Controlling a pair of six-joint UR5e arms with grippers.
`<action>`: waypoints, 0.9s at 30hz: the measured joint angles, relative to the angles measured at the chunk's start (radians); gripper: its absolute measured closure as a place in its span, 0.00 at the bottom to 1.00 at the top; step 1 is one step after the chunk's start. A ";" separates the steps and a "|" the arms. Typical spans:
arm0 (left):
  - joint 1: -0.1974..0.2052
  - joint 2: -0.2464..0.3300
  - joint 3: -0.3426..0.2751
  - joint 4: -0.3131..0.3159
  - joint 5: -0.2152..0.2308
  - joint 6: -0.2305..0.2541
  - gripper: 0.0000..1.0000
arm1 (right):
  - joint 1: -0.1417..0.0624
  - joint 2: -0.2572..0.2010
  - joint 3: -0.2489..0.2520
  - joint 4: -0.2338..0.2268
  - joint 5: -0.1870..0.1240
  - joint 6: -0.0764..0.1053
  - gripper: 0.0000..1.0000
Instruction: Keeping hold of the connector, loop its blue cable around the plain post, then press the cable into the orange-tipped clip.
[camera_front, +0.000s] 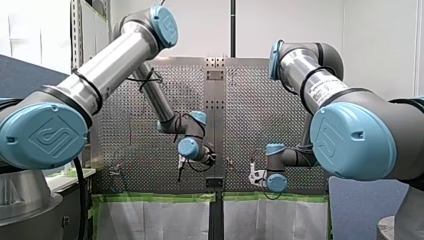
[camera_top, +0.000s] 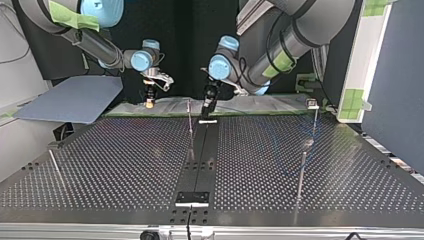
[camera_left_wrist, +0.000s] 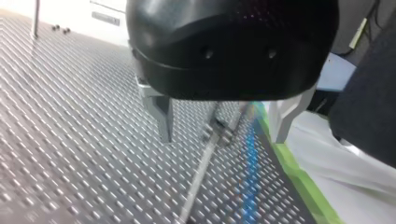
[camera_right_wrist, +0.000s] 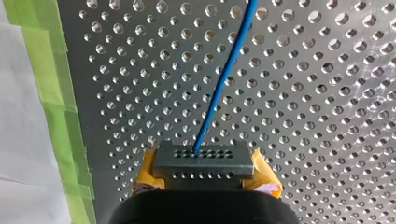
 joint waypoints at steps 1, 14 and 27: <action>-0.005 0.009 -0.002 -0.004 0.000 0.000 0.00 | 0.001 0.000 0.000 0.000 0.000 0.000 1.00; -0.069 0.023 -0.004 -0.060 -0.051 0.000 0.00 | 0.005 0.003 0.000 0.000 -0.005 0.001 1.00; -0.111 0.024 -0.004 -0.073 -0.069 -0.003 0.00 | 0.005 0.005 0.000 0.009 -0.009 0.000 1.00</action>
